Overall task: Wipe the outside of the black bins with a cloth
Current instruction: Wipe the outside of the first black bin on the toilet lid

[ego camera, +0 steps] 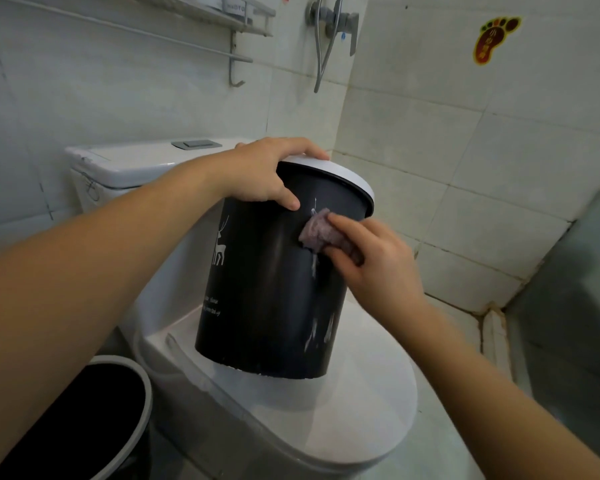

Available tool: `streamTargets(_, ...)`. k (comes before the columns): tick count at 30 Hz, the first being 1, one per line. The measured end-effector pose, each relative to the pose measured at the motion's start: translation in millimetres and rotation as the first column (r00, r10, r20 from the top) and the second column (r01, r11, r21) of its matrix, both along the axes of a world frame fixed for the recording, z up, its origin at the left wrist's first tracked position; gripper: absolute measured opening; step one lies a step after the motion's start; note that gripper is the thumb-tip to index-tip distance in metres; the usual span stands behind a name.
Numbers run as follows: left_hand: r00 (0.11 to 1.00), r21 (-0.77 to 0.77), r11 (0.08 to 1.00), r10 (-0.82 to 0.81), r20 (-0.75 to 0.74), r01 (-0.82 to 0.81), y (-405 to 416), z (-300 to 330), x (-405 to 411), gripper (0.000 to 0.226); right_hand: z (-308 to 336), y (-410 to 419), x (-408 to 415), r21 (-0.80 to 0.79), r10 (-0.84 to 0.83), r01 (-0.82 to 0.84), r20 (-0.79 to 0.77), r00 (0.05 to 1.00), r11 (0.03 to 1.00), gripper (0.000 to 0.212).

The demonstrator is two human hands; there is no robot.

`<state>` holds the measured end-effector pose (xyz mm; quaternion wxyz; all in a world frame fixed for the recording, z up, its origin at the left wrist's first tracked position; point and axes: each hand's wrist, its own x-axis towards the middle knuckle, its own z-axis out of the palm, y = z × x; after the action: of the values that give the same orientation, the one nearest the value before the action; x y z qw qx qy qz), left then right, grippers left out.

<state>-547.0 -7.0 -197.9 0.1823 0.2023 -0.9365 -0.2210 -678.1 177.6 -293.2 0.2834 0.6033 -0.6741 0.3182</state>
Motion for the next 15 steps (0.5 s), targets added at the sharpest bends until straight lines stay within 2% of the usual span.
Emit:
streamTargets(2,1.0,-0.01,1.0,0.0,0.005,0.0,-0.5,-0.2,0.9,0.075,2.0,-0.6,-0.3,0.011,-0.008,0.008,-0.003,1.0,1.0,0.043)
streamTargets(7,1.0,-0.013,1.0,-0.008,-0.002,0.008,-1.9,-1.3,2.3,0.076,-29.0,25.6,9.5,0.142,0.156,-0.132,-0.172,0.973,0.981,0.04)
streamTargets(9,1.0,-0.028,1.0,-0.013,-0.002,0.013,-1.0,-2.1,1.9,0.076,-27.6,25.9,7.4,0.151,0.163,-0.133,-0.206,0.965,0.979,0.037)
streamTargets(11,1.0,-0.038,0.999,-0.006,-0.001,0.006,0.2,-2.1,1.6,0.077,-15.0,15.6,4.3,0.116,0.108,-0.087,-0.185,0.977,0.989,0.038)
streamTargets(15,1.0,-0.046,0.999,-0.014,0.003,0.015,1.0,-1.0,4.1,0.077,21.8,-14.5,0.1,-0.021,-0.017,0.017,-0.019,1.0,1.0,0.037)
